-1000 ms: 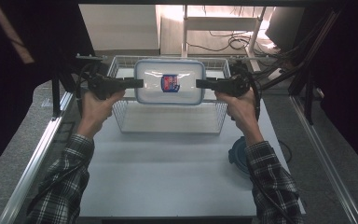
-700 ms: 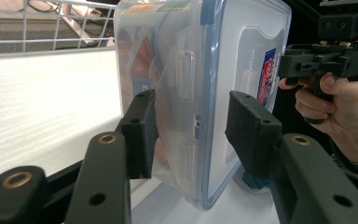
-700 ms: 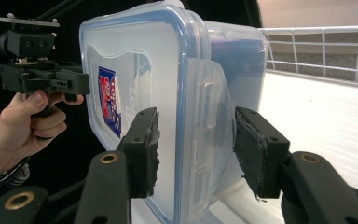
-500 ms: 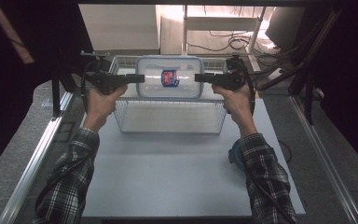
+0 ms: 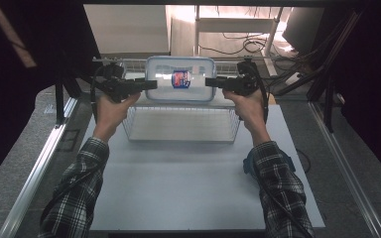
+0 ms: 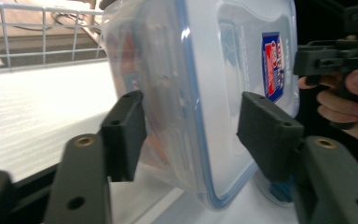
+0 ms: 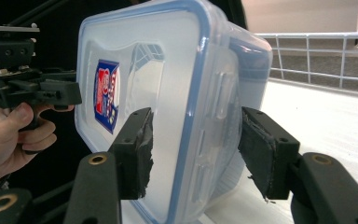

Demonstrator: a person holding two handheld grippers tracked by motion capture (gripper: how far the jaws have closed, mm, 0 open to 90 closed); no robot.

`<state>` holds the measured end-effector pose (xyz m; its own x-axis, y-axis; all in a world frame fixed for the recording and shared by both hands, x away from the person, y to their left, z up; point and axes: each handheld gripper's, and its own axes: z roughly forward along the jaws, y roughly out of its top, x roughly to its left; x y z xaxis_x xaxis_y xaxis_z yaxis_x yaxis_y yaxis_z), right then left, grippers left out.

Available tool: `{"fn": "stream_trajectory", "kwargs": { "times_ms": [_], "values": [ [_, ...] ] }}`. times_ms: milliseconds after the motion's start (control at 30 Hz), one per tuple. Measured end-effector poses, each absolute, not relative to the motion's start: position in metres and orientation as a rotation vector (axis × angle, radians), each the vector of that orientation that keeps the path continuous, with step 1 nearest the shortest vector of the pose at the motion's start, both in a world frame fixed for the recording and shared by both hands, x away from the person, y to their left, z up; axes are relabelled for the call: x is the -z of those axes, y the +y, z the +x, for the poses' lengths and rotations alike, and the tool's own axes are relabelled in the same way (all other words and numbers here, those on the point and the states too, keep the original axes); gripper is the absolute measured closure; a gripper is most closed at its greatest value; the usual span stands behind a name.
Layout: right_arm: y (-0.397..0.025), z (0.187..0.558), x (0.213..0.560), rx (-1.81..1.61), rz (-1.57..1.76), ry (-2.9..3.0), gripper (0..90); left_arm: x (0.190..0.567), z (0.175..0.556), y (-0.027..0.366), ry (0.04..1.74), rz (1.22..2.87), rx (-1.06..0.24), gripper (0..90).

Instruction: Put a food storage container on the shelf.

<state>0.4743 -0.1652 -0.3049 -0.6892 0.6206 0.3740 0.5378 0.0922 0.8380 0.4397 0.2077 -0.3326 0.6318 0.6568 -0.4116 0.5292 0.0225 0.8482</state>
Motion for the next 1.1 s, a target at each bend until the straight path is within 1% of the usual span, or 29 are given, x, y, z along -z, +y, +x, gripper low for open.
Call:
{"fn": "stream_trajectory", "kwargs": {
  "times_ms": [167,267,367,400,433,567,667,733,800,933,967,1033,1100],
  "values": [
    [-0.165,0.472,0.306,-1.662,1.175,2.263,43.9,0.334,0.439,0.209,0.994,1.627,-0.126,40.7],
    [-0.163,0.472,0.306,-1.621,1.167,2.261,41.7,0.334,0.440,0.207,0.998,1.640,-0.132,38.5],
    [-0.161,0.471,0.308,-1.568,1.154,2.270,43.6,0.336,0.443,0.207,1.012,1.635,-0.100,35.7],
    [-0.159,0.471,0.310,-1.538,1.139,2.283,41.6,0.338,0.444,0.208,1.020,1.634,-0.091,35.0],
    [-0.156,0.470,0.312,-1.517,1.136,2.267,41.6,0.339,0.445,0.208,1.016,1.627,-0.088,34.2],
    [-0.158,0.471,0.314,-1.551,1.168,2.259,43.5,0.339,0.446,0.209,1.020,1.624,-0.091,34.1],
    [-0.158,0.471,0.314,-1.548,1.168,2.247,44.9,0.336,0.445,0.207,1.053,1.630,-0.186,30.3],
    [-0.157,0.470,0.313,-1.541,1.174,2.241,45.0,0.336,0.445,0.206,1.062,1.628,-0.205,30.3],
    [-0.156,0.470,0.313,-1.543,1.184,2.237,44.9,0.336,0.444,0.206,1.059,1.620,-0.210,32.0],
    [-0.155,0.470,0.313,-1.547,1.211,2.206,44.4,0.332,0.443,0.204,1.062,1.607,-0.247,42.8],
    [-0.155,0.470,0.312,-1.548,1.208,2.192,46.1,0.332,0.443,0.204,1.068,1.605,-0.258,45.2],
    [-0.155,0.470,0.310,-1.545,1.212,2.166,47.8,0.331,0.444,0.203,1.084,1.600,-0.263,46.4],
    [-0.153,0.470,0.308,-1.528,1.215,2.159,48.3,0.331,0.447,0.204,1.095,1.590,-0.235,46.4]
  ]
}}
